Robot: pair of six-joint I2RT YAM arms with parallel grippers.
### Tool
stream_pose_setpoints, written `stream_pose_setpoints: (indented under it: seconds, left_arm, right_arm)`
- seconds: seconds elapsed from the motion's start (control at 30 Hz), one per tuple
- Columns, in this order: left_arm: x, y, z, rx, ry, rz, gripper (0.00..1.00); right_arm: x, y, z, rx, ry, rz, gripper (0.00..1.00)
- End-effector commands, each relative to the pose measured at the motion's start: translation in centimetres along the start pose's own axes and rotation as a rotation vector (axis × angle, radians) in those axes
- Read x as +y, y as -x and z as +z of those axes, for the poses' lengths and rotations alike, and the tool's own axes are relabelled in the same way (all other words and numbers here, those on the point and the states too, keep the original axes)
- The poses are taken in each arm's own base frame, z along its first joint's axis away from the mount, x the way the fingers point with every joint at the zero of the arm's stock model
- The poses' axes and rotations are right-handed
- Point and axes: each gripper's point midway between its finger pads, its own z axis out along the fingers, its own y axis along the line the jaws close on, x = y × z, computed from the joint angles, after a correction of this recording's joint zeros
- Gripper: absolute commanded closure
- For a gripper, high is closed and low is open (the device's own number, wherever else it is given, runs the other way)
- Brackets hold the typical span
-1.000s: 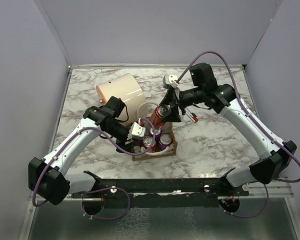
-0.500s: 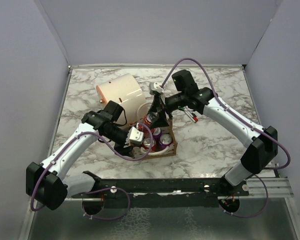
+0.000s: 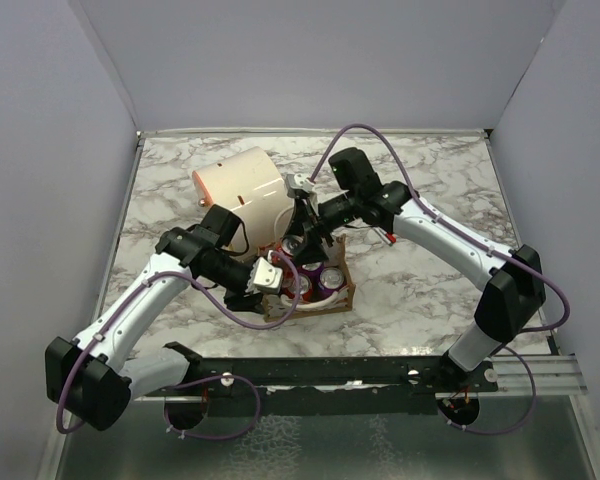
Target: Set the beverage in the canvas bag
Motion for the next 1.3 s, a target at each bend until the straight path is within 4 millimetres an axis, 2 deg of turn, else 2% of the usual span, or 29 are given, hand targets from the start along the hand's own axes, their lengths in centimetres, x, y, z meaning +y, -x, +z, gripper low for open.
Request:
stream_pose_setpoints:
  seconds: [0.0,0.4,0.97,1.27]
  left_arm:
    - [-1.7,-0.1,-0.3,-0.017,-0.028,-0.018,0.49]
    - [-2.6,-0.7,-0.6,-0.030,-0.015,-0.034,0.52]
    - [-3.0,-1.5,-1.8,0.010,0.020,-0.033,0.50]
    - [-3.1,-1.4,-1.7,0.003,0.017,-0.034,0.50]
  right_arm:
    - [1.0,1.5,0.7,-0.062,0.070,-0.044,0.99]
    - [1.3,0.8,1.8,-0.056,0.094,-0.023,0.99]
    - [1.7,-0.9,2.8,-0.061,0.131,0.031,0.99]
    - [1.1,-3.0,2.9,-0.022,0.082,0.038,0.99]
